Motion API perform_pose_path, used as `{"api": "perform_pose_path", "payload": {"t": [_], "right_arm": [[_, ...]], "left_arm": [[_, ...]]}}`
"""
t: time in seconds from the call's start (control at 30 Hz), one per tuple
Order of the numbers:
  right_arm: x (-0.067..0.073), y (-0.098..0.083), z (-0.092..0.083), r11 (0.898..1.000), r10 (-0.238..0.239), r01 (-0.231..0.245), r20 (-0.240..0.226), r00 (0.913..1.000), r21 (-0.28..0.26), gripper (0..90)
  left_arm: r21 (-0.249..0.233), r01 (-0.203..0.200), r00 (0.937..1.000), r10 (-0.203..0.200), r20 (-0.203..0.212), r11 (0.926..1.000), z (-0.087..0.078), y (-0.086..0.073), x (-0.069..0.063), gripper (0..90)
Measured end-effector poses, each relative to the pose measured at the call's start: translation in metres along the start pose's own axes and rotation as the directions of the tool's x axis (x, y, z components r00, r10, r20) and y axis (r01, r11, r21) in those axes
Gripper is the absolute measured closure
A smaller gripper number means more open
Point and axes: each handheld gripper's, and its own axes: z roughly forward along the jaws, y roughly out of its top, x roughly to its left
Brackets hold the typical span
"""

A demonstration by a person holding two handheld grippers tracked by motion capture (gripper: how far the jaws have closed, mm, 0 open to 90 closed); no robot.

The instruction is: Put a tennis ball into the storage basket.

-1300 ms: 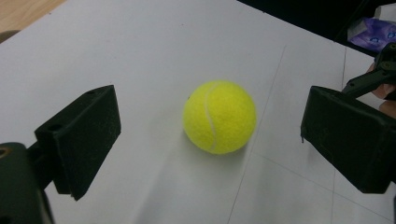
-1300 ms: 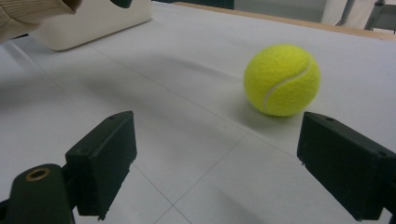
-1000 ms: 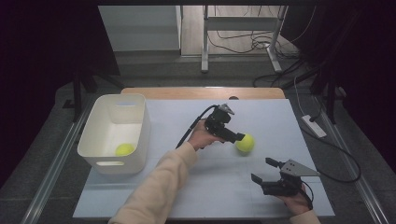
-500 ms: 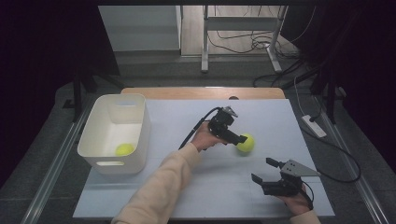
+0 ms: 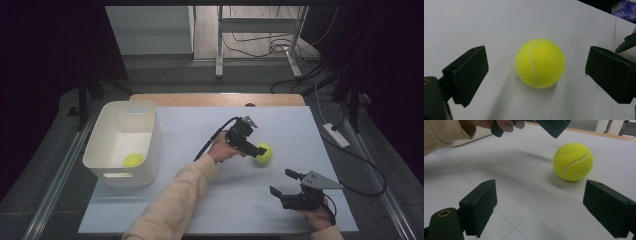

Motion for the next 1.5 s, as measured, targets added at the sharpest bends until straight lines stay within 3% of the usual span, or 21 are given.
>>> {"api": "perform_pose_path", "payload": {"t": [1.5], "right_arm": [[-0.002, -0.001, -0.002, 1.0, 0.003, -0.003, 0.005, 1.0, 0.001, 12.2]], "left_arm": [[0.057, -0.007, 0.9997, 0.006, 0.023, 0.9983, 0.036, -0.004, 0.001, 5.6]]}}
